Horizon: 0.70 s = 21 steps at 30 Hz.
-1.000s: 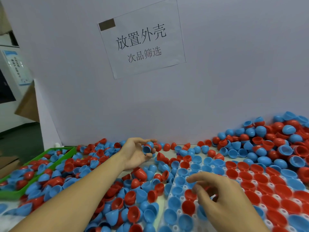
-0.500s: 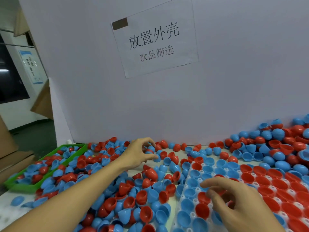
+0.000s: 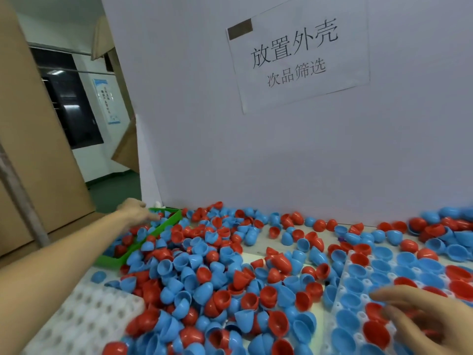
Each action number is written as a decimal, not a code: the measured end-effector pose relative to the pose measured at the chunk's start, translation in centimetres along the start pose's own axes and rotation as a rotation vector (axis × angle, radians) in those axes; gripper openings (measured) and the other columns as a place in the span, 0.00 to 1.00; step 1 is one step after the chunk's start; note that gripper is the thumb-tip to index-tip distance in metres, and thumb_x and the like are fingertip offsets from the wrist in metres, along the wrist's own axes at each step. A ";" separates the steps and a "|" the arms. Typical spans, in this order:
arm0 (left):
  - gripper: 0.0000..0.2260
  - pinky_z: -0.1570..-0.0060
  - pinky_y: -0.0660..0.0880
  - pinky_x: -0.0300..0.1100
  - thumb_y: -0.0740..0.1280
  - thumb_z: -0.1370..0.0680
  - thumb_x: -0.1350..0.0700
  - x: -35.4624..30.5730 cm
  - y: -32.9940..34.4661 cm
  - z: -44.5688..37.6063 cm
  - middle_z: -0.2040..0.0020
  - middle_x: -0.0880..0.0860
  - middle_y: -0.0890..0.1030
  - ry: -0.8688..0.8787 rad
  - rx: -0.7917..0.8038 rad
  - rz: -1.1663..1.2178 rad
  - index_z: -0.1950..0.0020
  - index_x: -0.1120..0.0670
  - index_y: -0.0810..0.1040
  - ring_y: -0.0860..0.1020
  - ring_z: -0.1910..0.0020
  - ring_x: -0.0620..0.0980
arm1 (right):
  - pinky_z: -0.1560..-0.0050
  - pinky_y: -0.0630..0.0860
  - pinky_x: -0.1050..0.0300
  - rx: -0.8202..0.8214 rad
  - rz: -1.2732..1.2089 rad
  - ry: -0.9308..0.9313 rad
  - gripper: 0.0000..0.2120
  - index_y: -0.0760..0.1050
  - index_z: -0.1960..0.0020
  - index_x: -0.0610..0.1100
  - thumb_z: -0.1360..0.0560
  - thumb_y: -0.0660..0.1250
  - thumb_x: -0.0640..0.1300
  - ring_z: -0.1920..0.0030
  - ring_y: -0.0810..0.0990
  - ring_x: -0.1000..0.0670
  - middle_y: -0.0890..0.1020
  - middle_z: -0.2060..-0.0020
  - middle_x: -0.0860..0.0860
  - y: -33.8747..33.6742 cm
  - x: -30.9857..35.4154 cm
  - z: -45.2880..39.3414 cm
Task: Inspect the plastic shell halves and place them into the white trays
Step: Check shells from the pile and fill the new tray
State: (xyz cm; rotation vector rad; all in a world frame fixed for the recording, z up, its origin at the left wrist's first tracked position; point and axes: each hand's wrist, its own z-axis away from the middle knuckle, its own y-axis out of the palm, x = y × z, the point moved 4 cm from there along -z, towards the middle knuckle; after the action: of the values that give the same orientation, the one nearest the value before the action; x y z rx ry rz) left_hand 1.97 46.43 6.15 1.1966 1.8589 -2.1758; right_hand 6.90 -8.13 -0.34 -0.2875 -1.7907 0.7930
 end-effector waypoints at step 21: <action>0.14 0.39 0.75 0.51 0.70 0.21 0.52 -21.1 23.5 15.9 0.37 0.55 0.76 0.867 0.426 -0.331 0.37 0.53 0.75 0.77 0.41 0.55 | 0.61 0.76 0.72 0.044 -0.091 -0.060 0.14 0.79 0.57 0.60 0.25 0.71 0.39 0.58 0.80 0.67 0.83 0.66 0.59 -1.0 0.4 -0.1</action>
State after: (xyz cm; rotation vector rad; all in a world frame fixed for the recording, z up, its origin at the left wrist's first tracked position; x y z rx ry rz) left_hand 20.11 17.06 -1.55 2.3729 1.9848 -2.5524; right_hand 7.08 -8.58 0.59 -0.1541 -1.8270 0.7826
